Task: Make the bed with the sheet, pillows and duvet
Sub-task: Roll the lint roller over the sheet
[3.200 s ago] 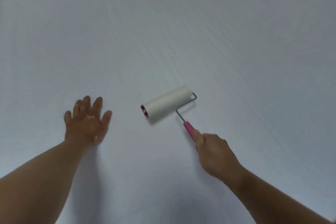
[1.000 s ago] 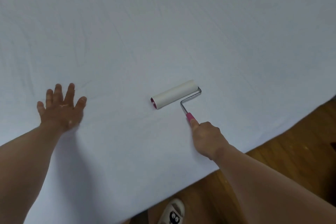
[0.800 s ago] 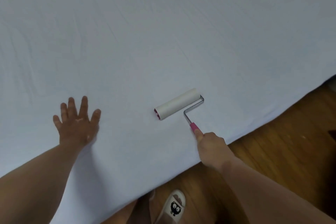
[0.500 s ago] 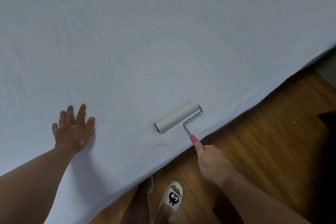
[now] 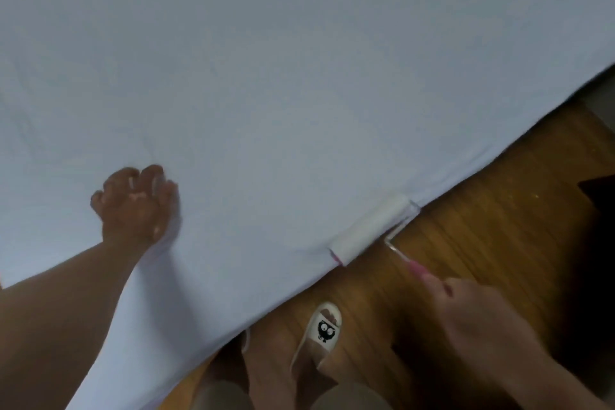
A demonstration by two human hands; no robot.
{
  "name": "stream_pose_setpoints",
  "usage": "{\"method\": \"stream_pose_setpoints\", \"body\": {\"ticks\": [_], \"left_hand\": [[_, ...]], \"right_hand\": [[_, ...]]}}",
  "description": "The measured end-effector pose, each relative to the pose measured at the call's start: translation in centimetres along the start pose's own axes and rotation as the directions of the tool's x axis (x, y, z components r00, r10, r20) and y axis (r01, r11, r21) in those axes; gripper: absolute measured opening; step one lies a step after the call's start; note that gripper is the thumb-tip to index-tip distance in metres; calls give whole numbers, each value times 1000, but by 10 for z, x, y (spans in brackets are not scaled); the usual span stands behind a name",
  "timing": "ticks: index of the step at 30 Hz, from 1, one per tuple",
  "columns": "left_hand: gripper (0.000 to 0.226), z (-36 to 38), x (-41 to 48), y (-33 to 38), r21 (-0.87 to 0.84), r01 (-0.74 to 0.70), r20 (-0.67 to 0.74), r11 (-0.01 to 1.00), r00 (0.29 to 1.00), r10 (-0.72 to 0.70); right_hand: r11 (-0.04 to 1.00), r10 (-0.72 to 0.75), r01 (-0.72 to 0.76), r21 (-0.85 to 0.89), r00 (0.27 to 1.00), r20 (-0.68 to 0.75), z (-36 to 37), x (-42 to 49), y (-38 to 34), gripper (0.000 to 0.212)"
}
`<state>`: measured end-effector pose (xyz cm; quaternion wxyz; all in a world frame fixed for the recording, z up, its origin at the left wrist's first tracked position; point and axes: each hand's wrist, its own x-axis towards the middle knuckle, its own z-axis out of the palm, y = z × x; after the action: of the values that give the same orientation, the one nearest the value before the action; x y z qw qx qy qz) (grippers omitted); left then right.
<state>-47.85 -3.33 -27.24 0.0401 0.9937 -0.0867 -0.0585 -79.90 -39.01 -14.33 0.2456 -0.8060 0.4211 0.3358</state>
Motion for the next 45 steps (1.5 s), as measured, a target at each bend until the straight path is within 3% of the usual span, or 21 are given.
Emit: {"method": "stream_pose_setpoints", "body": {"ticks": [4,8,11,12,16,19,21,26,29,35,45], "left_hand": [[37,0,46,-28,74,-51,-53,996,997,55],[52,5,115,-78,101,26,85,995,996,-35],[67,3,174,-121,84,40,122,996,991,-51],[70,-1,194,-134,82,33,119,996,992,-43],[74,-14,267,-188,62,64,139,996,988,-72],[76,-10,295,-214,36,39,116,999,992,-43],[77,1,299,-217,37,7,28,999,1000,-8],[76,30,304,-223,52,-57,-56,997,997,60],[76,40,310,-228,58,-65,-69,996,995,69],[77,37,312,-227,54,-70,-38,996,997,72],[78,21,302,-219,17,-26,-97,1000,995,28]], "right_hand": [[975,-10,-34,-222,980,-197,-17,-13,-50,68],[982,-177,159,-100,964,-201,-10,18,-160,49],[885,-458,413,-217,858,-234,-15,60,-276,29],[880,-466,425,-211,858,-215,-16,76,-318,36],[886,-396,447,125,868,-301,-26,149,-481,71],[807,-435,508,301,856,-278,-32,197,-594,60],[785,-412,495,373,866,-283,-37,225,-661,54],[808,-353,435,397,898,-263,-47,270,-774,44],[837,-342,393,381,919,-196,-38,285,-789,47],[921,-234,272,281,959,-161,-21,287,-754,67],[959,-193,205,197,978,-78,-4,234,-631,72]]}}
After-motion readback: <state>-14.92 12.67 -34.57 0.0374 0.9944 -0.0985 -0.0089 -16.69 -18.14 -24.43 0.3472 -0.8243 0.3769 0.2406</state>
